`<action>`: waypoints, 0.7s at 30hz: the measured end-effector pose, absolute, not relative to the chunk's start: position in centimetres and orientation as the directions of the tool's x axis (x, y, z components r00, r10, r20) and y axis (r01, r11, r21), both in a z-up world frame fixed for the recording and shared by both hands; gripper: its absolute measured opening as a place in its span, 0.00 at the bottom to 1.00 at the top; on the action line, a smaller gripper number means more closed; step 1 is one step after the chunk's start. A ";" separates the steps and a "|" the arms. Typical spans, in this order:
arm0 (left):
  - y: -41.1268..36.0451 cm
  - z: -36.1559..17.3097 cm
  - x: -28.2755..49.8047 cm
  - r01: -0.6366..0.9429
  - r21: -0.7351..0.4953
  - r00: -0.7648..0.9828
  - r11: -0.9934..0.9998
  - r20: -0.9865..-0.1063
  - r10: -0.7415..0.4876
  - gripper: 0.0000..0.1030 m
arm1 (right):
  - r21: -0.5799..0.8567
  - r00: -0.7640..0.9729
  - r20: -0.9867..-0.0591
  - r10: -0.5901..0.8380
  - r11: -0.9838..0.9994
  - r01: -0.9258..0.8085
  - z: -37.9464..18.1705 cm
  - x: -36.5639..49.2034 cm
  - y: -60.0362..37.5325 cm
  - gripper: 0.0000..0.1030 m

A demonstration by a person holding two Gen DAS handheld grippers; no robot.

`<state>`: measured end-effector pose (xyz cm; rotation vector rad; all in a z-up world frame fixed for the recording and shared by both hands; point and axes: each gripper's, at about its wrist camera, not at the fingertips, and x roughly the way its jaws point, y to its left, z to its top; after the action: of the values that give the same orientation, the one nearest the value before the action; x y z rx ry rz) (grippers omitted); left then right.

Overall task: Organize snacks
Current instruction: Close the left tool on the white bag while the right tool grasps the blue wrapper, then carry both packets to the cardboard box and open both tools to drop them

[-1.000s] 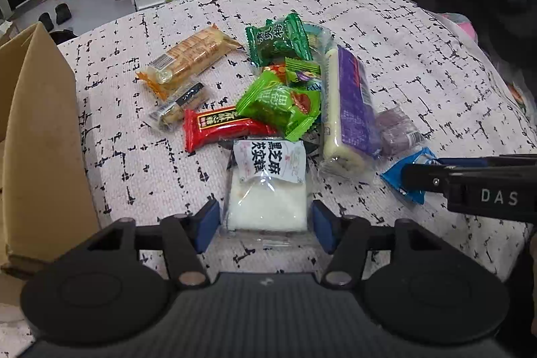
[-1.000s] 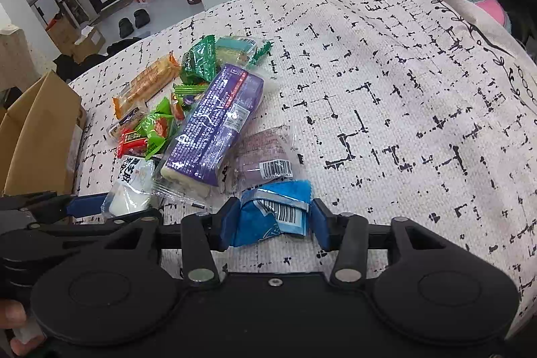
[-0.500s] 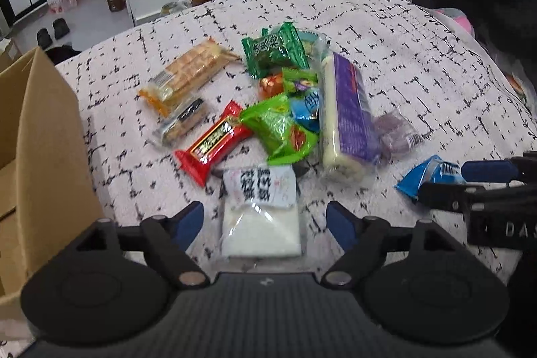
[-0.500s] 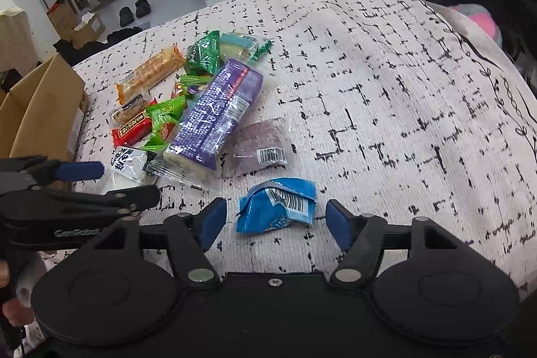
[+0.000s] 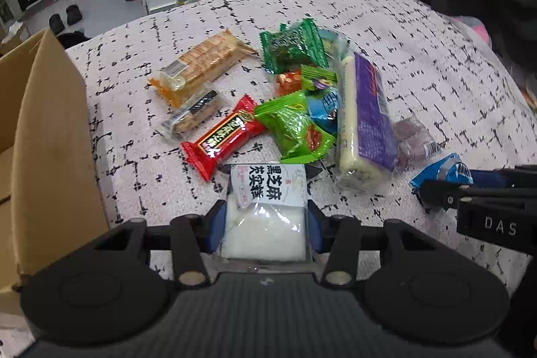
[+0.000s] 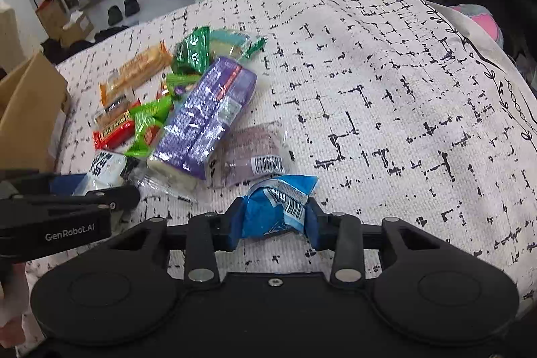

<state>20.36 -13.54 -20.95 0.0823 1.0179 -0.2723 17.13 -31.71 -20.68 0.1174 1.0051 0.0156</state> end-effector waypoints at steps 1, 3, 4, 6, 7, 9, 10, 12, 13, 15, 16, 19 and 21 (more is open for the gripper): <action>-13.3 -20.8 20.3 0.258 -0.060 0.498 0.964 -0.847 -0.186 0.46 | 0.107 0.543 -0.837 0.070 0.994 0.037 -20.5 17.1 -31.6 0.35; -13.0 -20.4 20.2 0.251 -0.062 0.505 0.966 -0.843 -0.185 0.46 | 0.112 0.558 -0.826 0.081 0.993 0.023 -19.9 16.9 -31.4 0.35; -12.8 -20.2 20.1 0.247 -0.066 0.508 0.967 -0.840 -0.188 0.46 | 0.113 0.565 -0.821 0.084 0.993 0.016 -19.6 16.8 -31.3 0.35; -12.4 -19.6 20.1 0.240 -0.073 0.517 0.968 -0.834 -0.192 0.46 | 0.122 0.578 -0.810 0.095 0.992 0.008 -18.9 16.7 -31.1 0.35; -12.3 -19.3 20.0 0.237 -0.075 0.523 0.969 -0.830 -0.192 0.45 | 0.132 0.585 -0.804 0.104 0.991 0.005 -18.6 16.7 -31.0 0.35; -12.0 -18.6 20.0 0.233 -0.074 0.537 0.970 -0.821 -0.192 0.45 | 0.141 0.595 -0.796 0.114 0.990 -0.002 -18.0 16.9 -30.6 0.35; -11.8 -18.2 20.0 0.229 -0.074 0.546 0.971 -0.815 -0.191 0.45 | 0.143 0.600 -0.791 0.118 0.990 -0.006 -17.7 17.0 -30.5 0.35; -11.5 -17.6 20.0 0.222 -0.079 0.560 0.972 -0.805 -0.193 0.45 | 0.148 0.613 -0.780 0.126 0.989 -0.015 -17.1 17.1 -30.1 0.35; -11.3 -17.2 20.0 0.218 -0.080 0.570 0.973 -0.799 -0.193 0.45 | 0.151 0.618 -0.776 0.130 0.988 -0.018 -16.8 17.2 -29.9 0.35; -10.9 -16.4 20.0 0.210 -0.079 0.588 0.975 -0.786 -0.191 0.45 | 0.162 0.627 -0.767 0.140 0.987 -0.023 -16.3 17.2 -29.5 0.35; -10.7 -16.1 20.0 0.206 -0.084 0.595 0.975 -0.780 -0.193 0.45 | 0.166 0.633 -0.760 0.147 0.986 -0.029 -15.9 17.3 -29.3 0.35; -10.1 -15.0 20.0 0.194 -0.094 0.616 0.977 -0.763 -0.195 0.45 | 0.175 0.648 -0.744 0.161 0.984 -0.044 -15.1 17.4 -28.7 0.35; -9.7 -14.2 20.0 0.186 -0.096 0.633 0.978 -0.749 -0.194 0.45 | 0.184 0.654 -0.737 0.171 0.982 -0.049 -14.6 17.5 -28.3 0.35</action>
<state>19.99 -9.68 -14.15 -0.0098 0.8579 -0.2176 17.49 -28.27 -14.64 0.1522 0.8493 0.1253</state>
